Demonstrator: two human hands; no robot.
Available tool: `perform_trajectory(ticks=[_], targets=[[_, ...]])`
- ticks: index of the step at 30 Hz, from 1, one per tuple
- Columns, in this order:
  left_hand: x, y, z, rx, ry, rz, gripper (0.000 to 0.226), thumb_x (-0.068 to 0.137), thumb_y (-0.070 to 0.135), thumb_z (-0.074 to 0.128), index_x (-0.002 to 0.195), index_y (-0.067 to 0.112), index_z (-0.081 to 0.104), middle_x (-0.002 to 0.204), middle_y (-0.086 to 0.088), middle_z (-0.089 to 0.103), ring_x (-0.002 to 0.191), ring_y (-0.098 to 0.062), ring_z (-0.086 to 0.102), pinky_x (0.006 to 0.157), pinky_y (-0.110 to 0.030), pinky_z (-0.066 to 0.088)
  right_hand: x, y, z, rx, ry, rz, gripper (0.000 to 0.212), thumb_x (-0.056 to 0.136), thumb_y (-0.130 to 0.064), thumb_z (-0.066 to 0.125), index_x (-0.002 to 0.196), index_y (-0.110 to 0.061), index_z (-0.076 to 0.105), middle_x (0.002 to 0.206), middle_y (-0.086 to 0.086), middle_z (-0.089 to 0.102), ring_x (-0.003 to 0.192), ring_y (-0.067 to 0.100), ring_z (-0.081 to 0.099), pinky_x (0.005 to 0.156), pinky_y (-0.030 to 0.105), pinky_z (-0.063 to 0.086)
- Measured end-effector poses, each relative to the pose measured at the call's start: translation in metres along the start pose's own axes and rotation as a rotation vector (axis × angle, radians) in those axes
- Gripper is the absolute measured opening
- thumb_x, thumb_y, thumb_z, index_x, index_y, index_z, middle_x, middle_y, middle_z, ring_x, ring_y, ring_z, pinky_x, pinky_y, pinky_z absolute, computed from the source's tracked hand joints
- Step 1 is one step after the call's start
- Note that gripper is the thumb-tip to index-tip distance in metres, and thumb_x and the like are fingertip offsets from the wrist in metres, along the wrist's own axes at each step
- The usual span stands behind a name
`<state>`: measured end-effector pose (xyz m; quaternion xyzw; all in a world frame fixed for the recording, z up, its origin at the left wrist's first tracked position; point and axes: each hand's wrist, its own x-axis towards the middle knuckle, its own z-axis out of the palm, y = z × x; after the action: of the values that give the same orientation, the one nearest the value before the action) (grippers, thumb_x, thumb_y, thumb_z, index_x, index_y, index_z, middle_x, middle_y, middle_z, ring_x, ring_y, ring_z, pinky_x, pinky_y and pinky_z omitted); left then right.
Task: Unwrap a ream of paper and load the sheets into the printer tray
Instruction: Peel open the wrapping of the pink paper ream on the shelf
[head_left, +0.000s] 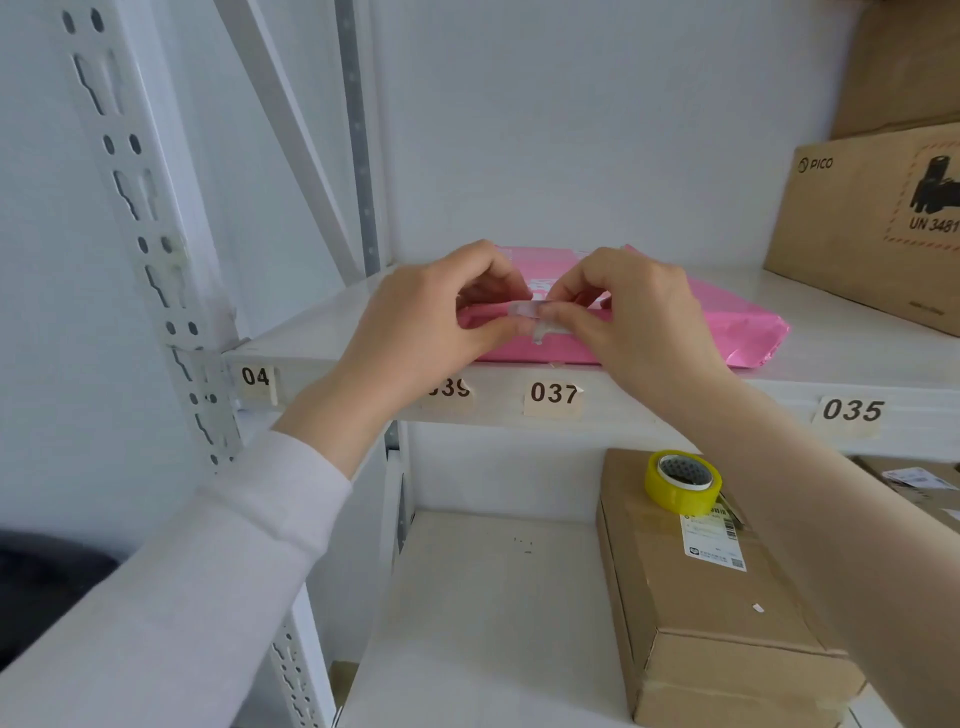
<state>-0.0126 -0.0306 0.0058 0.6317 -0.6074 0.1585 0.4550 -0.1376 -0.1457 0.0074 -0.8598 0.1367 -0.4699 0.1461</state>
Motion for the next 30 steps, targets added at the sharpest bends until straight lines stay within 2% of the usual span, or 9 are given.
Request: perform_trajectory(ticks=[3,6,8,11,17,22,24,26,30], targets=[[0.002,0.01,0.011,0.22,0.1,0.126,0.022,0.073,0.038,0.071,0.087,0.023,0.063,0.075,0.02,0.054,0.077,0.002,0.05,0.06,-0.03,0.051,-0.001,0.005,-0.003,0.03,-0.021,-0.024,0.011,0.078,-0.027,0.069,0.079,-0.016,0.07,0.078,-0.001,0.065,0.073,0.013,0.055,0.073,0.036,0.049],[0.005,0.009,0.019,0.268,0.135,0.183,0.018,0.074,0.041,0.068,0.081,0.024,0.063,0.075,0.016,0.051,0.075,-0.001,0.048,0.056,-0.031,0.047,-0.013,0.019,-0.019,0.056,-0.03,-0.139,0.018,0.079,-0.027,0.066,0.087,-0.012,0.07,0.087,0.003,0.069,0.081,0.009,0.058,0.076,0.019,0.045],[0.005,0.005,0.02,0.258,0.149,0.187,0.015,0.075,0.039,0.069,0.078,0.025,0.064,0.076,0.016,0.055,0.074,-0.002,0.051,0.057,-0.03,0.047,-0.022,0.032,-0.026,-0.021,0.033,-0.234,0.023,0.075,-0.027,0.069,0.087,-0.008,0.068,0.091,0.006,0.067,0.087,0.018,0.06,0.077,0.026,0.047],[0.006,0.003,0.02,0.244,0.147,0.187,0.017,0.077,0.042,0.066,0.077,0.026,0.063,0.075,0.016,0.056,0.07,0.0,0.05,0.059,-0.027,0.045,-0.029,0.043,-0.024,-0.141,0.117,-0.302,0.018,0.073,-0.023,0.072,0.078,-0.006,0.068,0.088,0.01,0.065,0.081,0.025,0.06,0.07,0.034,0.048],[0.005,0.002,0.014,0.19,0.083,0.178,0.016,0.079,0.041,0.065,0.083,0.025,0.062,0.083,0.01,0.066,0.077,-0.009,0.06,0.068,-0.035,0.052,-0.022,0.038,-0.019,-0.134,0.153,-0.268,0.019,0.082,-0.022,0.06,0.075,-0.005,0.065,0.08,0.009,0.065,0.07,0.025,0.06,0.062,0.038,0.048],[-0.009,-0.009,0.007,0.027,0.062,0.138,0.03,0.074,0.03,0.072,0.086,0.019,0.047,0.1,0.014,0.063,0.098,-0.011,0.061,0.085,-0.032,0.051,-0.017,0.032,-0.02,-0.197,0.105,-0.204,0.018,0.081,-0.026,0.057,0.079,-0.008,0.061,0.081,0.006,0.063,0.068,0.021,0.054,0.06,0.031,0.039],[-0.017,-0.015,0.01,0.033,0.123,0.163,0.027,0.075,0.025,0.07,0.084,0.015,0.046,0.099,0.006,0.063,0.097,-0.015,0.061,0.085,-0.032,0.049,-0.018,0.032,-0.022,-0.212,0.109,-0.18,0.016,0.08,-0.024,0.055,0.08,-0.009,0.06,0.082,0.005,0.062,0.069,0.019,0.051,0.06,0.031,0.037],[-0.021,-0.019,0.01,0.046,0.163,0.163,0.02,0.078,0.021,0.067,0.087,0.01,0.053,0.095,0.0,0.065,0.091,-0.015,0.06,0.084,-0.031,0.049,-0.018,0.032,-0.021,-0.207,0.104,-0.194,0.014,0.08,-0.022,0.053,0.08,-0.009,0.058,0.082,0.006,0.061,0.071,0.022,0.053,0.059,0.031,0.039],[-0.013,-0.021,0.007,0.106,0.193,0.176,0.018,0.079,0.025,0.063,0.082,0.007,0.064,0.079,0.004,0.061,0.077,-0.011,0.055,0.073,-0.029,0.047,-0.018,0.025,-0.018,-0.167,0.049,-0.285,0.027,0.08,-0.036,0.05,0.083,-0.01,0.058,0.083,0.007,0.06,0.072,0.026,0.054,0.059,0.033,0.043]])
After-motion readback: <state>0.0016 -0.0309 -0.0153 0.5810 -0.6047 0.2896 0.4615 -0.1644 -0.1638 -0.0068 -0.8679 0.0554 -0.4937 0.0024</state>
